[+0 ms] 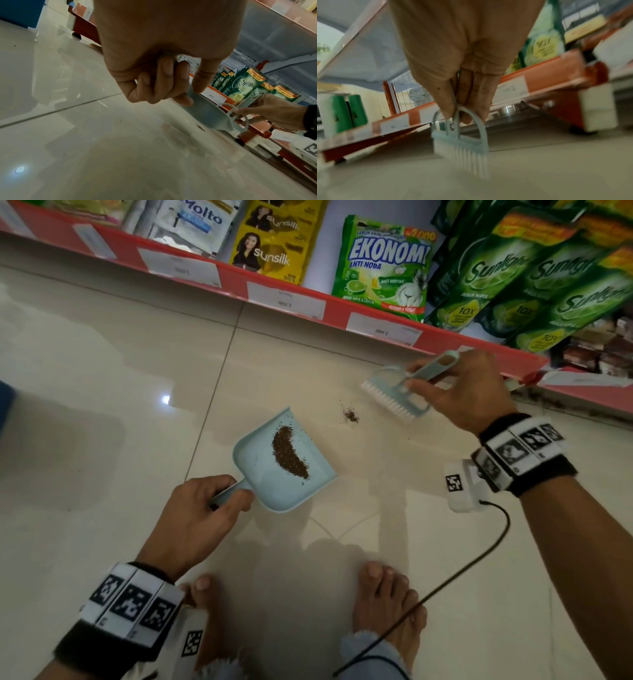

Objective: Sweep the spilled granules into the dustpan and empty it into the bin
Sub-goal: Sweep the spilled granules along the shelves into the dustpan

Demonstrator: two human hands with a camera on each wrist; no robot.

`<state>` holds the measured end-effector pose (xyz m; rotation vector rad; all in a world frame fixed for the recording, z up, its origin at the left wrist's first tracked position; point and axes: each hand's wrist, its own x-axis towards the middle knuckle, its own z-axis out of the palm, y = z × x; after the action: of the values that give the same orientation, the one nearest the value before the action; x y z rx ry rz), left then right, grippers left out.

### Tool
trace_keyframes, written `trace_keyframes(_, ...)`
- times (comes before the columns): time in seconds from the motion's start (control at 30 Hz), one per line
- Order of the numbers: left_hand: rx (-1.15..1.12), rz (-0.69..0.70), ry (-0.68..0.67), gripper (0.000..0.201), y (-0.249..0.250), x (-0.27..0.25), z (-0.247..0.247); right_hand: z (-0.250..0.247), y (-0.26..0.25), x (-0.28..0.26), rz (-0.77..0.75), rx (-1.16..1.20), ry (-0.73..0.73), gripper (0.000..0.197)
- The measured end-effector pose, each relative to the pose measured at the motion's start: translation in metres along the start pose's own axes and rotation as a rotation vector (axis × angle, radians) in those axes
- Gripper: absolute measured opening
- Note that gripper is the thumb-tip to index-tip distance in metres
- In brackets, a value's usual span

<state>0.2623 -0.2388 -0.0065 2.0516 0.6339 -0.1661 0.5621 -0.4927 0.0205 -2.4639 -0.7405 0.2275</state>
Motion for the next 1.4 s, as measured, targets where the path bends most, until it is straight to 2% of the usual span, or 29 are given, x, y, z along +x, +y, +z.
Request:
trace_keyframes(0.1,-0.035,0.006,0.032,0.044,0.005,0.005,0.015,-0.005,0.013,-0.015,0.003,-0.297,0.211,0.019)
trace_keyframes(0.17,-0.001,0.017,0.026,0.040,0.002,0.007,0.022,0.008,0.014,-0.023,0.084,-0.440,0.225,0.022)
trace_keyframes(0.23,-0.012,0.003,0.016,0.037,0.004,0.010,0.021,0.031,0.006,-0.029,0.130,-0.453,0.108,0.028)
trace_keyframes(0.3,-0.017,0.012,0.007,0.035,0.006,0.013,0.023,0.057,-0.010,-0.037,0.063,-0.409,0.004,0.035)
trace_keyframes(0.4,-0.026,0.015,0.019,0.032,0.008,0.017,0.025,0.080,-0.038,-0.052,-0.057,-0.307,-0.033,0.033)
trace_keyframes(0.5,-0.002,0.011,0.033,0.032,0.005,0.021,0.025,0.076,-0.046,-0.054,-0.096,-0.300,0.030,0.025)
trace_keyframes(0.67,-0.034,-0.004,0.034,0.034,0.003,0.017,0.022,0.057,-0.033,-0.014,-0.046,-0.396,0.175,0.032)
trace_keyframes(0.77,-0.021,-0.024,0.033,0.044,0.001,0.016,0.022,0.063,-0.028,0.008,-0.046,-0.325,0.050,0.034)
trace_keyframes(0.97,0.003,-0.031,0.045,0.044,-0.006,0.019,0.022,0.060,-0.010,-0.019,-0.366,-0.220,-0.332,0.040)
trace_keyframes(1.03,-0.004,-0.034,0.049,0.048,-0.009,0.020,0.022,0.047,0.003,-0.030,-0.425,-0.227,-0.398,0.045)
trace_keyframes(1.1,-0.003,-0.039,0.051,0.049,-0.009,0.021,0.023,0.035,0.013,-0.035,-0.441,-0.221,-0.371,0.044)
trace_keyframes(1.2,0.015,-0.043,0.044,0.047,-0.008,0.022,0.027,0.033,0.011,-0.028,-0.455,-0.176,-0.186,0.035)
trace_keyframes(1.27,0.019,-0.035,0.034,0.044,-0.008,0.022,0.028,0.043,-0.003,-0.018,-0.441,-0.125,-0.122,0.032)
trace_keyframes(1.33,0.020,-0.020,0.032,0.046,-0.009,0.020,0.028,0.058,-0.023,-0.007,-0.417,-0.095,-0.137,0.032)
trace_keyframes(1.4,0.018,-0.015,0.037,0.046,-0.012,0.017,0.027,0.069,-0.040,0.002,-0.397,-0.107,-0.241,0.036)
